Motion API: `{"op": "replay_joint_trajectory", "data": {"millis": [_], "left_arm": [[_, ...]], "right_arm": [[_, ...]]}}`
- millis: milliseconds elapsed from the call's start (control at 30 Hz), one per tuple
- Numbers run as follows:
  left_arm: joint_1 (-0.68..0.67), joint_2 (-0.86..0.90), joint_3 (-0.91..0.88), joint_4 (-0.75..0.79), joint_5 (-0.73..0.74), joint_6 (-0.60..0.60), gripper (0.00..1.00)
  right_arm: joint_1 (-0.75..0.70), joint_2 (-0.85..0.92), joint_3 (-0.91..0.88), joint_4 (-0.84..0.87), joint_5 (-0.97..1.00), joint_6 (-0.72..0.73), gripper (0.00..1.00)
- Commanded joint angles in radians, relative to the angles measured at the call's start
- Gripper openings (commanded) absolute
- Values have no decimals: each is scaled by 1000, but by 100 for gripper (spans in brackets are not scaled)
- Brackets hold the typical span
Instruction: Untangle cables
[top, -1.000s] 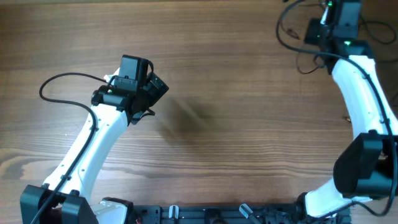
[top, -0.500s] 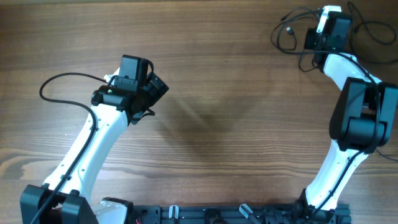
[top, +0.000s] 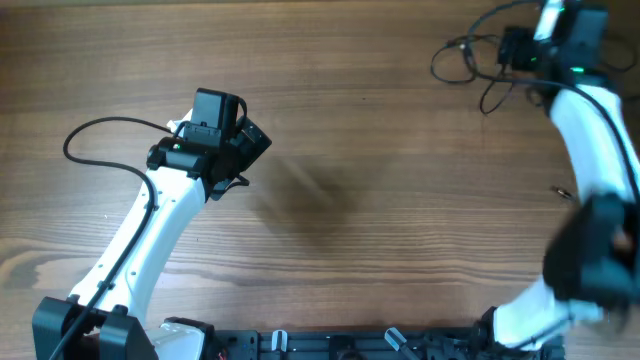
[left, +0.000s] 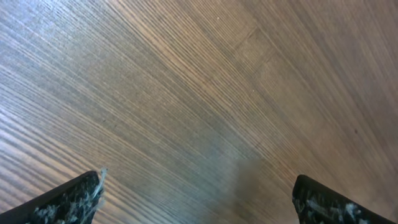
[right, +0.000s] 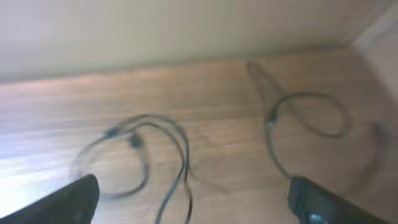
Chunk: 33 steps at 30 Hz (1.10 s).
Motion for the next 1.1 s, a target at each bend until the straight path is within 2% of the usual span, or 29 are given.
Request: {"op": "replay_joint_trajectory", "data": {"millis": [0, 133, 300, 533, 700, 767, 933, 1067], "left_arm": [[0, 5, 3, 0, -24, 9, 100], [0, 5, 3, 0, -24, 9, 100], [0, 5, 3, 0, -24, 9, 100], [0, 5, 3, 0, -24, 9, 100], [0, 5, 3, 0, -24, 9, 100], [0, 5, 3, 0, -24, 9, 100], [0, 5, 3, 0, -24, 9, 100], [0, 5, 3, 0, -24, 9, 100]], "right_arm": [[-2, -249, 8, -193, -143, 34, 100], [-2, -466, -26, -377, -259, 32, 100], [-2, -728, -161, -451, -293, 58, 99], [-1, -1255, -391, -481, -376, 69, 100], [-1, -1499, -409, -582, -405, 229, 100], [-1, -1531, -409, -596, -405, 274, 100], [-1, -1535, -409, -719, -390, 253, 99], [-1, -1535, -409, -716, -348, 235, 100]]}}
